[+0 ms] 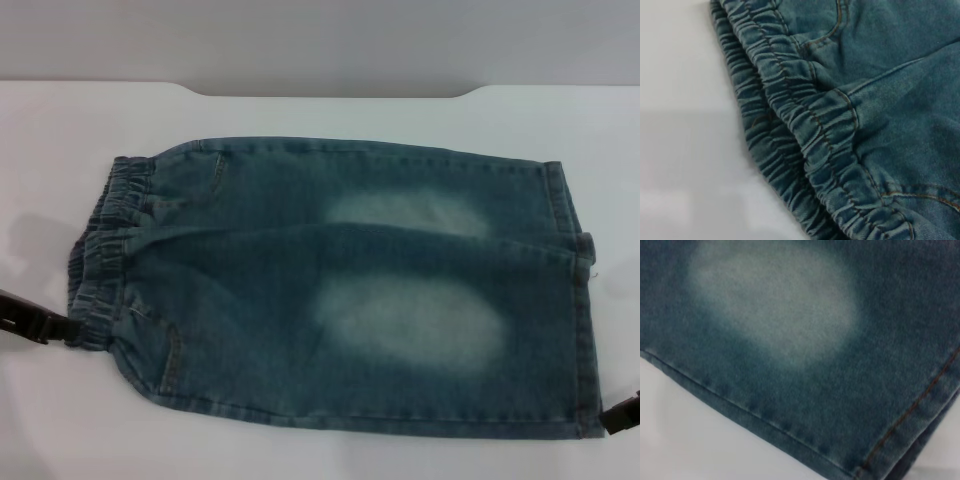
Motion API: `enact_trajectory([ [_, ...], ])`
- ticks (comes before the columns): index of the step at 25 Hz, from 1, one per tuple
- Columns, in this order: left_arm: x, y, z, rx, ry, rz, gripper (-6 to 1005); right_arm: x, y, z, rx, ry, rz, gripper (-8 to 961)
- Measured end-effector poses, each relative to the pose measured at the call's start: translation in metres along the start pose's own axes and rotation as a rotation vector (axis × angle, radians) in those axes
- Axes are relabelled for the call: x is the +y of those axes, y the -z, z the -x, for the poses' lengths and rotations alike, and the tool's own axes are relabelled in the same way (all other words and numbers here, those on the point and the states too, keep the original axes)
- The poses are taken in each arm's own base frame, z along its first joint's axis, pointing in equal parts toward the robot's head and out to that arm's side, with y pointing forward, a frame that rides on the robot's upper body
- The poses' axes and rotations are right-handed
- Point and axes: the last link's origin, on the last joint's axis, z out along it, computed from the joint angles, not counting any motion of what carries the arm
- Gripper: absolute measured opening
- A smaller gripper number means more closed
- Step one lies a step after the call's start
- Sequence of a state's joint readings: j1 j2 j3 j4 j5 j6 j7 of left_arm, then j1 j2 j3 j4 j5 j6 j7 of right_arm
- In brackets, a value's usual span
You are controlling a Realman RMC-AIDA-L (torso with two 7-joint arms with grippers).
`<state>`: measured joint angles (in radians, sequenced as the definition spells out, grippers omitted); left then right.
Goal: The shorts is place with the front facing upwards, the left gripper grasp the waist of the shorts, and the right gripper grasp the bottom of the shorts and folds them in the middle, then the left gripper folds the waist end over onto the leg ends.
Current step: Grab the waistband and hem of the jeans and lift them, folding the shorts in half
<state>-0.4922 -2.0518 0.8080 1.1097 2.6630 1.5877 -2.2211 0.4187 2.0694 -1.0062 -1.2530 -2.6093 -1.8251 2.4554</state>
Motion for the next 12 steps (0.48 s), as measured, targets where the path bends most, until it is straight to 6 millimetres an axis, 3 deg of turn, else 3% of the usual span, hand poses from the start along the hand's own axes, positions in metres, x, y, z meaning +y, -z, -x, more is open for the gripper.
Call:
enact_trajectory([
  [12,0.0,0.0,0.0,0.001,0.001,0.003,29,0.001,-0.006,0.012,-0.014,0.016,-0.003,190],
])
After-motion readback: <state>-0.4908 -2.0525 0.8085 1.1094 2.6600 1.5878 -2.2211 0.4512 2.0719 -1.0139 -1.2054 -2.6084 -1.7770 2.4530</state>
